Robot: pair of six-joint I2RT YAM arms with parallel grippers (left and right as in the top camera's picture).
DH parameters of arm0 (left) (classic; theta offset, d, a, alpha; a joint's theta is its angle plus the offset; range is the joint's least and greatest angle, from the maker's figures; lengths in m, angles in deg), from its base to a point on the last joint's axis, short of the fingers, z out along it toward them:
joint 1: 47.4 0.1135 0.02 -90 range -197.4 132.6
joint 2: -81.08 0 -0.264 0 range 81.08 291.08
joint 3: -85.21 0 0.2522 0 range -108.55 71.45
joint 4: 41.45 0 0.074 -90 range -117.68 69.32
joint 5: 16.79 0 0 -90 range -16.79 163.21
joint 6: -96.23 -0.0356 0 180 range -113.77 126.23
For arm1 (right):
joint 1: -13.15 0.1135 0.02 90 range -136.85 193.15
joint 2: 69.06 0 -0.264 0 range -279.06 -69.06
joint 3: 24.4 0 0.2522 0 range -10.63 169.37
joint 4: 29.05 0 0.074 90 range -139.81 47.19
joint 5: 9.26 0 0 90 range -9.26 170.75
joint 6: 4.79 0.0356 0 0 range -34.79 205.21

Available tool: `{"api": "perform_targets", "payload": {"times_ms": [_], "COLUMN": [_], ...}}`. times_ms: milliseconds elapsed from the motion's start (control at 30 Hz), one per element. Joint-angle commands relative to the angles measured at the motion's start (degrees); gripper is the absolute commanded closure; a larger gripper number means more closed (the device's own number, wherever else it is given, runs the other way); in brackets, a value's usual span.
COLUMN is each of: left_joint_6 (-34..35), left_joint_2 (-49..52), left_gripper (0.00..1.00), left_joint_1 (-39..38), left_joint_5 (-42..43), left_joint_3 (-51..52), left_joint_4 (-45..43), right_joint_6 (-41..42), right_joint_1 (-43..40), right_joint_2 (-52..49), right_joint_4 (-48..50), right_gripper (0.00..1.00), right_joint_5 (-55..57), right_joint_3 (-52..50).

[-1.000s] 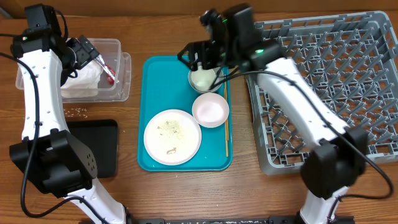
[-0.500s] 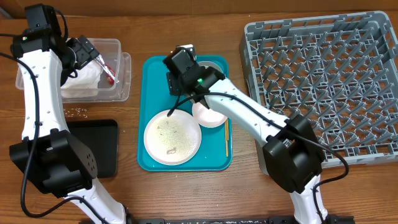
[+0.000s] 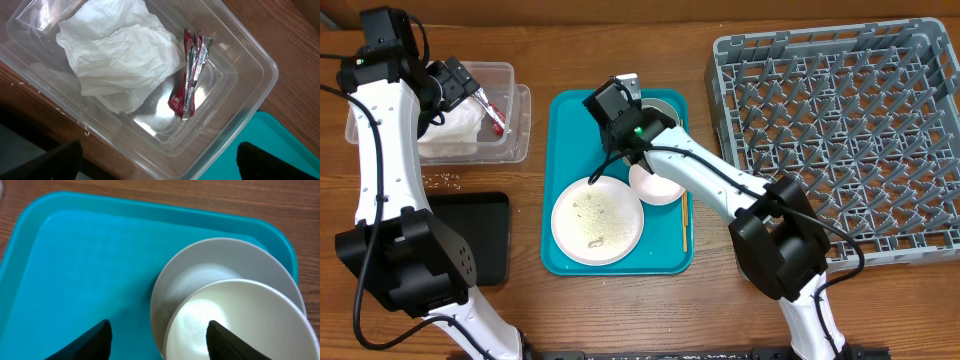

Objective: Sort waste into correct bins and load items into the dishwasher
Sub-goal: 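Grasp the white cup with the right gripper and lift it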

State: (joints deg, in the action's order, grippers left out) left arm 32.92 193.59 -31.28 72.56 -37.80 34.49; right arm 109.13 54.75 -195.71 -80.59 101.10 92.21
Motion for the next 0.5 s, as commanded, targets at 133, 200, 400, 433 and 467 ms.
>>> {"api": "perform_targets", "payload": {"times_ms": [133,200,400,433,467], "left_joint_6": [0.55,0.55,0.55,0.55,0.55], "left_joint_2": [-2.19,-2.19,-2.19,-2.19,-2.19], "left_gripper": [0.00,0.00,0.00,0.00,0.00], "left_joint_1": [-0.04,-0.04,-0.04,-0.04,-0.04], "left_joint_5": [0.09,0.09,0.11,0.09,0.09], "left_joint_3": [-1.27,-1.27,-1.27,-1.27,-1.27], "left_joint_4": [-0.02,0.00,0.00,0.00,0.00], "right_joint_6": [0.33,0.31,0.11,0.11,0.11], "right_joint_1": [-0.13,-0.13,-0.15,-0.13,-0.13], "right_joint_2": [-0.66,-0.66,-0.26,-0.11,0.07], "right_joint_4": [0.24,0.22,-0.66,-0.90,-1.11], "right_gripper": [0.45,0.49,0.61,0.61,0.62], "right_joint_5": [1.09,1.09,1.79,2.10,2.14], "right_joint_3": [1.53,1.55,2.03,2.16,2.34]}}
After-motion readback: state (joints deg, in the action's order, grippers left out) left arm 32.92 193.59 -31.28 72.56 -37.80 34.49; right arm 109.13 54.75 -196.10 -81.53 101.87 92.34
